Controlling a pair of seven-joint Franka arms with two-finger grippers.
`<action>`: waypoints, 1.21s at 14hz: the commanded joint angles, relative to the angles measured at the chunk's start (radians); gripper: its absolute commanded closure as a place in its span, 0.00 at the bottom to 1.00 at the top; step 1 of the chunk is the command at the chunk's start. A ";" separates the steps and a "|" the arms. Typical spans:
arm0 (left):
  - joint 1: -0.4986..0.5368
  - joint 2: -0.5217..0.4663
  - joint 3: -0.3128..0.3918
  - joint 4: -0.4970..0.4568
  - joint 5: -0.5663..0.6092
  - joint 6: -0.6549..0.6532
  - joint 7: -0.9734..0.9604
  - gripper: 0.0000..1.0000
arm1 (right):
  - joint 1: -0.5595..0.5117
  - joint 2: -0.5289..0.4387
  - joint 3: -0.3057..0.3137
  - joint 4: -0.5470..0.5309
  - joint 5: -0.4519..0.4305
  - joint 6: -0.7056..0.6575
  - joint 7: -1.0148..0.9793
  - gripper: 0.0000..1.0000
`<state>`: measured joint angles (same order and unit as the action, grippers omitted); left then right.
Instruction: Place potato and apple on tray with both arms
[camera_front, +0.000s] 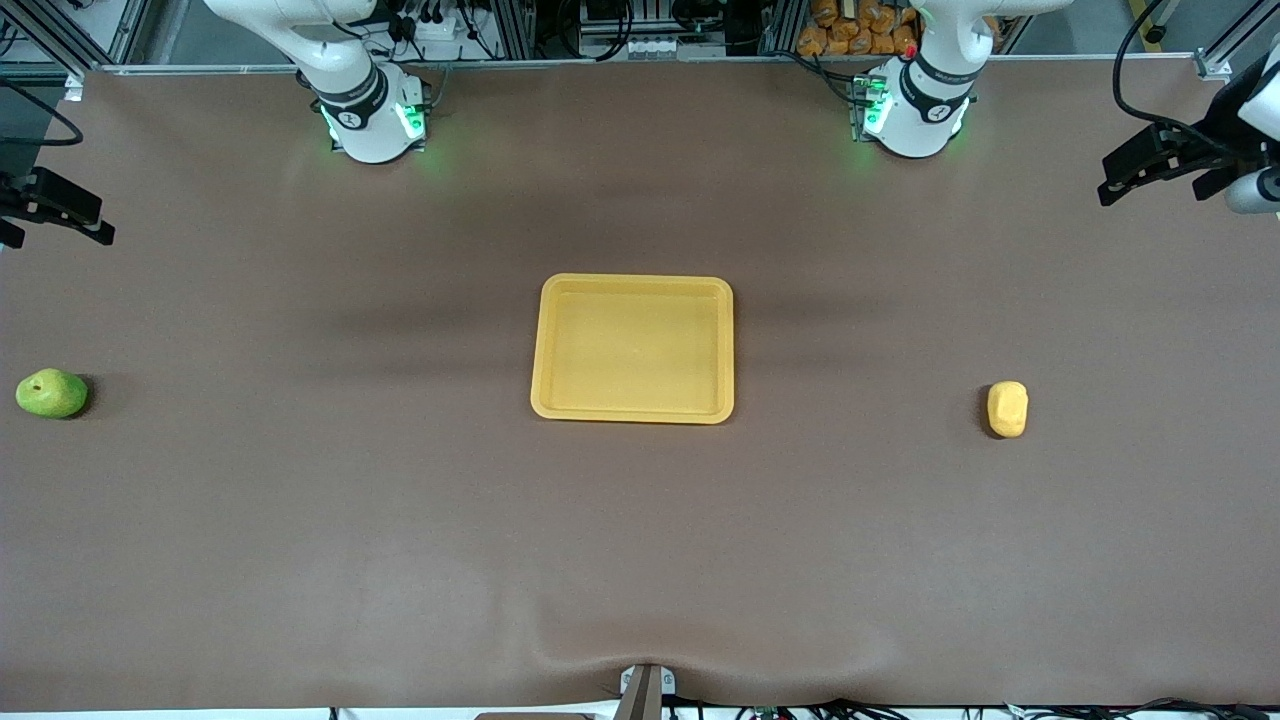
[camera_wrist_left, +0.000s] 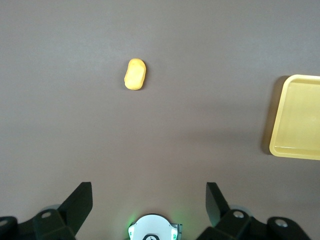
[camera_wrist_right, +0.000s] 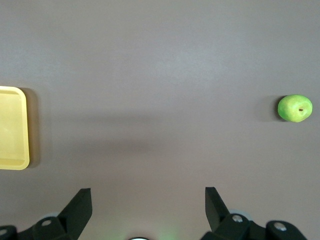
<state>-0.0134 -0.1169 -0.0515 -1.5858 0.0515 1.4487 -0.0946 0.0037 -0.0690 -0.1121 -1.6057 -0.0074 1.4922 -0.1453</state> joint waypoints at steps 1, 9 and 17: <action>0.009 0.000 0.001 0.023 -0.018 -0.022 0.012 0.00 | 0.030 -0.015 -0.009 0.000 0.001 0.000 0.020 0.00; 0.009 0.016 -0.001 0.037 -0.019 -0.022 0.012 0.00 | 0.032 -0.006 -0.009 0.001 0.001 0.000 0.020 0.00; 0.006 0.036 -0.002 -0.049 -0.006 0.025 0.021 0.00 | 0.013 0.018 -0.014 0.001 0.001 0.000 0.018 0.00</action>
<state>-0.0119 -0.0857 -0.0521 -1.6059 0.0515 1.4498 -0.0945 0.0189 -0.0599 -0.1239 -1.6095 -0.0072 1.4913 -0.1412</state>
